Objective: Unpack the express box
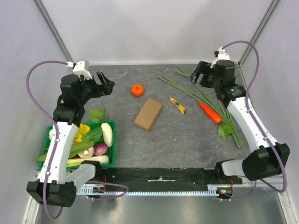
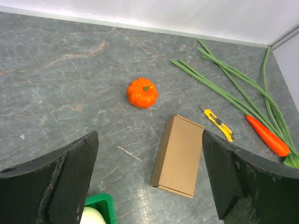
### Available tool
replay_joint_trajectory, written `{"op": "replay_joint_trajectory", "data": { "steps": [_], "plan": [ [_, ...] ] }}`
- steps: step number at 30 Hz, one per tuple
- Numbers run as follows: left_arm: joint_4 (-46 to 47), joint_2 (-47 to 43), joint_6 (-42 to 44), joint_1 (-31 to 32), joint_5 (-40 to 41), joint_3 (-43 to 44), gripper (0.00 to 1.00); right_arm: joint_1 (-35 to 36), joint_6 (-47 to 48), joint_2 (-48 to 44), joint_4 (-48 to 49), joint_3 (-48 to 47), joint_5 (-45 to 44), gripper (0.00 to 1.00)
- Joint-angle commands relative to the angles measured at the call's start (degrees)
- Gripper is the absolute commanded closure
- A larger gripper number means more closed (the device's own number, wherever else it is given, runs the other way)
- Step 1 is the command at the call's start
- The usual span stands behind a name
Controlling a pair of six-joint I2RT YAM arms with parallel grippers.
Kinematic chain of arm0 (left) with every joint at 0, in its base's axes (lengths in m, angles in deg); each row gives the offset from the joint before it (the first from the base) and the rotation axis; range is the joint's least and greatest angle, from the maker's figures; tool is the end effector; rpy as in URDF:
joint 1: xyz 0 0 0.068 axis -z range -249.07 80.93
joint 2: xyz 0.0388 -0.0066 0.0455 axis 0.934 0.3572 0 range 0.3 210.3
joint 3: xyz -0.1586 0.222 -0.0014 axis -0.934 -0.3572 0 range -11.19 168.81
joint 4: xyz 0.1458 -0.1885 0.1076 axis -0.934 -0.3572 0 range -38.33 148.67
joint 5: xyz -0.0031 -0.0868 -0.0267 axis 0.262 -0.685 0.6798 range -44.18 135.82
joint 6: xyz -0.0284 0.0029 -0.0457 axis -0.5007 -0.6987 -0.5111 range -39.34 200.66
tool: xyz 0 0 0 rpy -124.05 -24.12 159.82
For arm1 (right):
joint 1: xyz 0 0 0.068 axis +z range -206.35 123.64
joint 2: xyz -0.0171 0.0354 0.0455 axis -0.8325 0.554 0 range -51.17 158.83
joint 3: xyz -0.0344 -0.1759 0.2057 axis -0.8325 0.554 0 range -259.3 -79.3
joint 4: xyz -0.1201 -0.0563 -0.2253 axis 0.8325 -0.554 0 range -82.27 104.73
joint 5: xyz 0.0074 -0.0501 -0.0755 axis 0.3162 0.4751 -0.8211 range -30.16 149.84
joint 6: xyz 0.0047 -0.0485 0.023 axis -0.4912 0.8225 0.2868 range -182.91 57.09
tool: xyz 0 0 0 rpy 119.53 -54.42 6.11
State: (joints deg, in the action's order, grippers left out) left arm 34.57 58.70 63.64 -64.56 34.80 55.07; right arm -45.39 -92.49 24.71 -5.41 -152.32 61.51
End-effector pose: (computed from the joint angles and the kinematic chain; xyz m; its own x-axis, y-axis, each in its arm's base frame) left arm 0.2195 -0.0241 0.4009 -0.3426 -0.2612 -0.9025 0.1674 0.9282 -0.3322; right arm 0.2985 0.0588 0.3745 -0.4405 0.4174 -0.7949 0.0010 0.8856 0.4644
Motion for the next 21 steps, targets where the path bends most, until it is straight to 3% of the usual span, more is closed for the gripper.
{"op": "replay_joint_trajectory", "data": {
  "steps": [1,6,10,14,17,21],
  "plan": [
    [2.3,0.5,-0.39,-0.12,-4.0,1.86,0.0,1.96,2.41,3.21,-2.61,-4.23,0.27,0.1],
    [4.49,1.11,0.67,-0.12,-15.56,0.02,0.0,6.43,5.06,4.02,-3.15,-3.46,-2.62,0.1],
    [6.6,6.28,-4.59,1.11,-22.28,-1.22,0.0,11.62,5.15,4.72,-3.15,-1.7,-6.14,0.1],
    [7.57,10.76,-8.81,7.34,-17.55,-4.55,0.01,19.24,1.73,6.03,-2.97,0.15,-10.0,0.12],
    [6.18,16.55,-17.5,10.25,-9.73,-5.87,0.08,24.45,-0.03,7.88,-3.15,1.47,-14.92,0.17],
    [5.02,24.83,-22.7,13.32,-3.84,-5.26,0.16,28.58,-3.98,10.68,-3.06,4.36,-17.05,0.23]
  ]
}}
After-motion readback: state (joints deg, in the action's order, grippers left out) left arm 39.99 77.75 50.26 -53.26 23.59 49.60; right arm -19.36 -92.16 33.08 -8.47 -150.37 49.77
